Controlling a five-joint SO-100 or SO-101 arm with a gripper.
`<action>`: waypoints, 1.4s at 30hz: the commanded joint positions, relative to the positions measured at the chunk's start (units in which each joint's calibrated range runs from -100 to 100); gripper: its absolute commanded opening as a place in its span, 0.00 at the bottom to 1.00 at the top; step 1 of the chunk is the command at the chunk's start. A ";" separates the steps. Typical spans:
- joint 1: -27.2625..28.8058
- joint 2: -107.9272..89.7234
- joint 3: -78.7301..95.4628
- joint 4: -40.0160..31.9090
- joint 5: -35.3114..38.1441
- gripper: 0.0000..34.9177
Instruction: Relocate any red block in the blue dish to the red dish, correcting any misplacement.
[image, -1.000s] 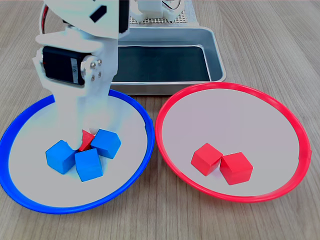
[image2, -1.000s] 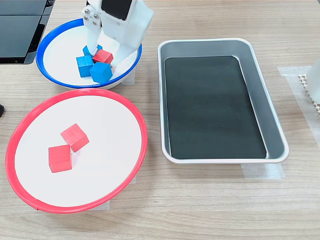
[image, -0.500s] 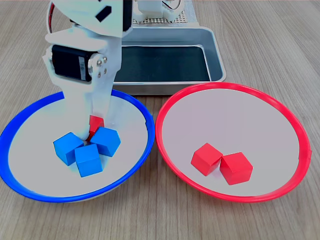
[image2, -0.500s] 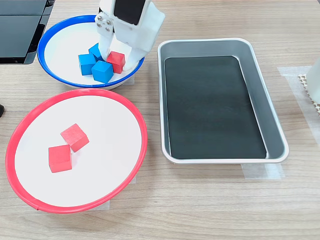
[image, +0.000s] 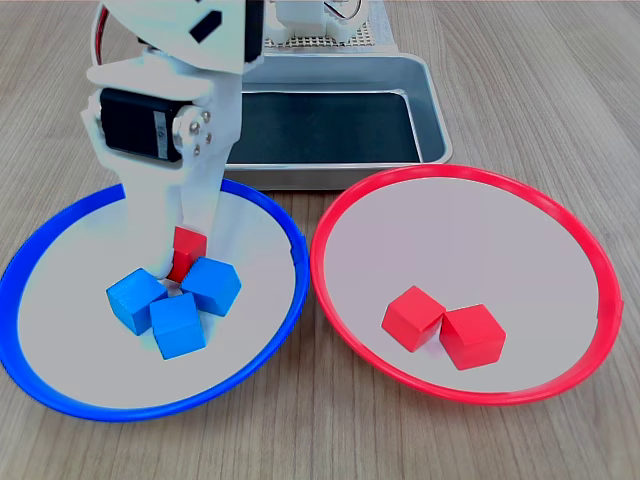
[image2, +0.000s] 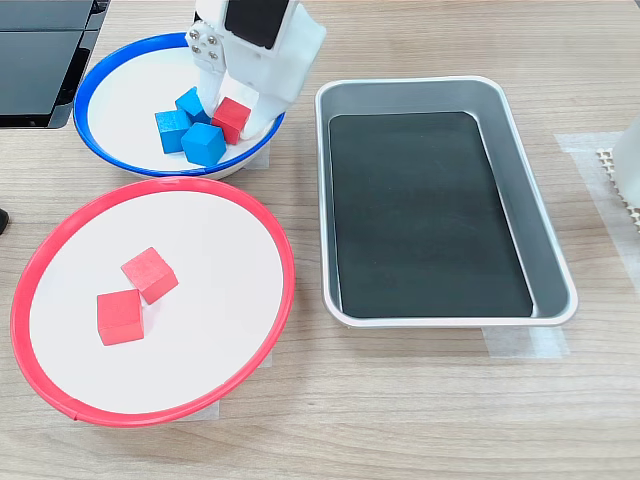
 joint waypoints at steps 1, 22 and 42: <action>0.65 -4.21 -2.24 -0.09 0.59 0.01; -18.92 -12.14 -9.34 2.96 5.81 0.01; -26.64 -6.85 0.49 -1.66 7.08 0.01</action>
